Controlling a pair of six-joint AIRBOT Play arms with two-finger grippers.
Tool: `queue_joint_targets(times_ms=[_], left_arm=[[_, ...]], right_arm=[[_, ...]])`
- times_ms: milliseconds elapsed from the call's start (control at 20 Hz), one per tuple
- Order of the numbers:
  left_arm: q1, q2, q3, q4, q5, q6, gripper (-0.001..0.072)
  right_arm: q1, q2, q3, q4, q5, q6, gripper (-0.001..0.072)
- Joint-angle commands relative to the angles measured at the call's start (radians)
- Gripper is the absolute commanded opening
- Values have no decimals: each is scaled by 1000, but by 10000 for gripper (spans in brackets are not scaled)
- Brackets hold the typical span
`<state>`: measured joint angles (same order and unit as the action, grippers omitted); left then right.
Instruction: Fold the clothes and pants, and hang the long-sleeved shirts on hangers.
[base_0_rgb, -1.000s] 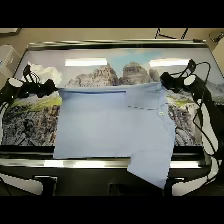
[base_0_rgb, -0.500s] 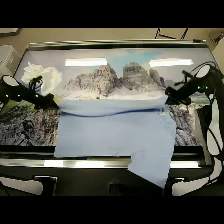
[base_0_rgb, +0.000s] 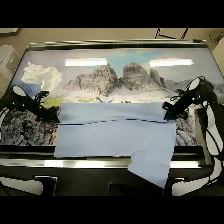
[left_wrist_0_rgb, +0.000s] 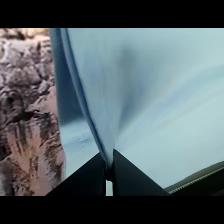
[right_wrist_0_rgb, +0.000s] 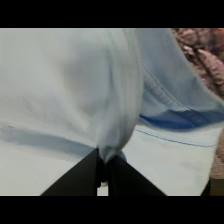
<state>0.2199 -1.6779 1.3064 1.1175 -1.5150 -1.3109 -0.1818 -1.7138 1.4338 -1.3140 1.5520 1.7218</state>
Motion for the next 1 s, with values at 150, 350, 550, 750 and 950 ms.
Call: queue_joint_targets(times_ms=[150, 350, 550, 750, 950], left_arm=[[9, -8, -8, 9, 69, 2, 36], [40, 14, 3, 20, -43, 2, 603], [123, 141, -131, 39, -89, -21, 585], [177, 319, -548, 42, 63, 45, 582], [200, 381, -722, 33, 122, 123, 441]], right_arm=[[0, 1, -15, -3, -35, 29, 50], [-2, 38, -14, -57, 43, -85, 511], [-117, 132, -69, -105, 142, -100, 511], [-238, 323, -372, -106, 66, -135, 511], [-285, 438, -535, -114, 21, -174, 511]])
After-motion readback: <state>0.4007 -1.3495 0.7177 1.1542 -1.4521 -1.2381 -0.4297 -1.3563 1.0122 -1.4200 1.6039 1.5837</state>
